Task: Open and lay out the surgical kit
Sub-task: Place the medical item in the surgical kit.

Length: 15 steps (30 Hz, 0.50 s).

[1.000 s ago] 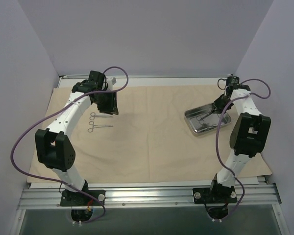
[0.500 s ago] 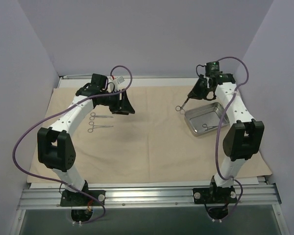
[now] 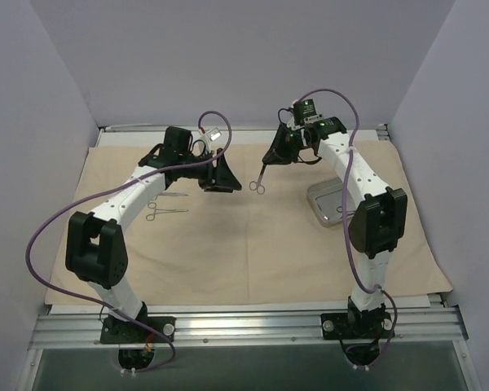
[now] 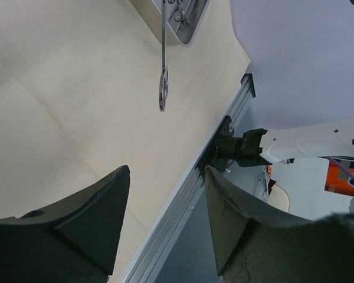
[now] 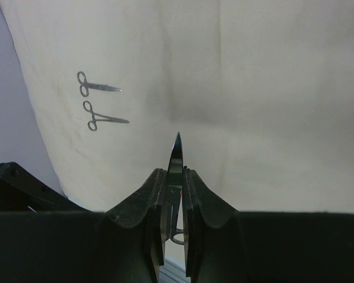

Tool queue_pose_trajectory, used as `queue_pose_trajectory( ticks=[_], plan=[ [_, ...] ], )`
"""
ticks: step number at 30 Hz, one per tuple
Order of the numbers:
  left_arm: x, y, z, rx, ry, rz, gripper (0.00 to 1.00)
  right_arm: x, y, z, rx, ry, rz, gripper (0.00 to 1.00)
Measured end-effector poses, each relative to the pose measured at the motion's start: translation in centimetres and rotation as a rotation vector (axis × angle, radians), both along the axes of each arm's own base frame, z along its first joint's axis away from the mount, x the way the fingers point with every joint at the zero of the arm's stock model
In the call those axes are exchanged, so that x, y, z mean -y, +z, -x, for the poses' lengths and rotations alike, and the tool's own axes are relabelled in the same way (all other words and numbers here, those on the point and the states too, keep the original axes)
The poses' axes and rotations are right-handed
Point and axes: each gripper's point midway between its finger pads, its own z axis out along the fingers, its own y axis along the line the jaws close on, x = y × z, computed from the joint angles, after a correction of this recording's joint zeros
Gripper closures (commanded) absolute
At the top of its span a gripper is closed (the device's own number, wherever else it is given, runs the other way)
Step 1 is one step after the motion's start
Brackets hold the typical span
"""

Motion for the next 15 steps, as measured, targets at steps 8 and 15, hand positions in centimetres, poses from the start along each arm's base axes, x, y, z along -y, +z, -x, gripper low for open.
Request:
queue_pose_trajectory(
  ticks=[8,15],
  plan=[
    [0.7,0.2,-0.1,-0.004,0.007,0.024,0.39,-2.0,-0.1,1.1,-0.022,0.047,-0.032,1.0],
    [1.1,-0.2,0.1,-0.005,0.007,0.012,0.44,-2.8,0.1,1.5,-0.032,0.062,-0.053,1.0]
  ],
)
